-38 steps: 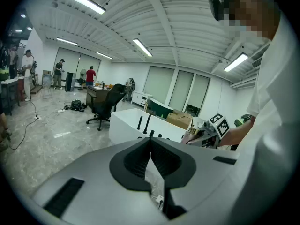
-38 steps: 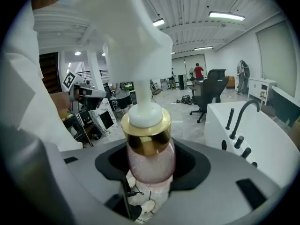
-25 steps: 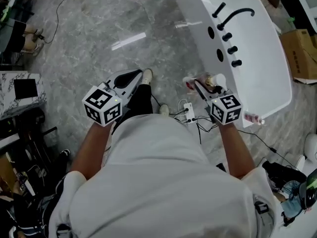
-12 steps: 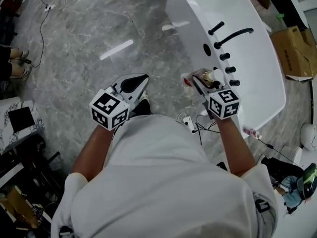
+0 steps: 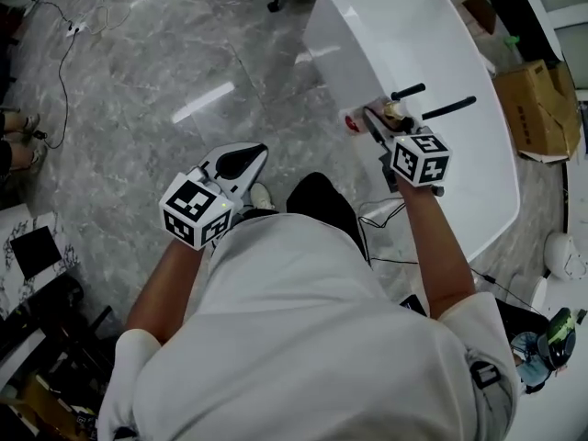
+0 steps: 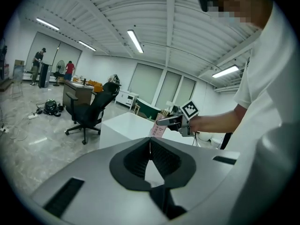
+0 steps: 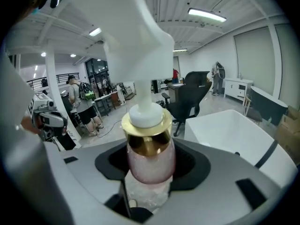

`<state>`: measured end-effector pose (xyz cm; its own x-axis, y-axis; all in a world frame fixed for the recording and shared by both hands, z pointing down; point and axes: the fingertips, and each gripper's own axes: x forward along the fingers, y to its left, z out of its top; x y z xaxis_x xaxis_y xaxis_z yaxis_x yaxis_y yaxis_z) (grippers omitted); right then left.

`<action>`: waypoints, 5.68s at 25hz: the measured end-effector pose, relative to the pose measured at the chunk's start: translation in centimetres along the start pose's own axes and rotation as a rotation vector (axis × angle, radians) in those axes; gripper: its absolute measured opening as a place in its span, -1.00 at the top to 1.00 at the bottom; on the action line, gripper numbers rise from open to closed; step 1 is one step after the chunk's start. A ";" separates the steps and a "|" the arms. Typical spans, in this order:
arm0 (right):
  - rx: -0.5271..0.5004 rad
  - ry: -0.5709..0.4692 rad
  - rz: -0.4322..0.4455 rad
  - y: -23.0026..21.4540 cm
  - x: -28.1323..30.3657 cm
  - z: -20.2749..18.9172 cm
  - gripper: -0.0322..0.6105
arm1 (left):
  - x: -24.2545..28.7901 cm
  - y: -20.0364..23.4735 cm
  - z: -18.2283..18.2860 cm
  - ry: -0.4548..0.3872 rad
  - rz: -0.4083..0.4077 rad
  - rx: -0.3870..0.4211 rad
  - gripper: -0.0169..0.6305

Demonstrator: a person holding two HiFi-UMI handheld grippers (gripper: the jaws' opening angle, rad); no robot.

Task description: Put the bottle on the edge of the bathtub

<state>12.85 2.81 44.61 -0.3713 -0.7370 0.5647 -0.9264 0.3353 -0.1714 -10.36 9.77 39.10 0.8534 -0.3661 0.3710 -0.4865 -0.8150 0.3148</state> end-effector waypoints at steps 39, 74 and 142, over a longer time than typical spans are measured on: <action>-0.004 0.039 -0.165 -35.1 47.2 18.9 0.20 | 18.8 24.8 13.6 0.072 0.354 -0.260 0.89; 0.024 0.014 -0.181 -36.2 52.6 16.3 -0.13 | 22.7 27.4 14.6 0.139 0.307 -0.250 0.89; -0.111 -0.094 0.155 11.6 10.6 7.7 0.88 | -1.5 16.0 5.2 -0.034 -0.003 -0.027 0.89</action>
<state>-2.29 -5.64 42.43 -0.5177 -0.7213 0.4601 -0.8471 0.5075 -0.1577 -18.51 -5.06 39.05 0.8606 -0.3791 0.3402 -0.4883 -0.8039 0.3394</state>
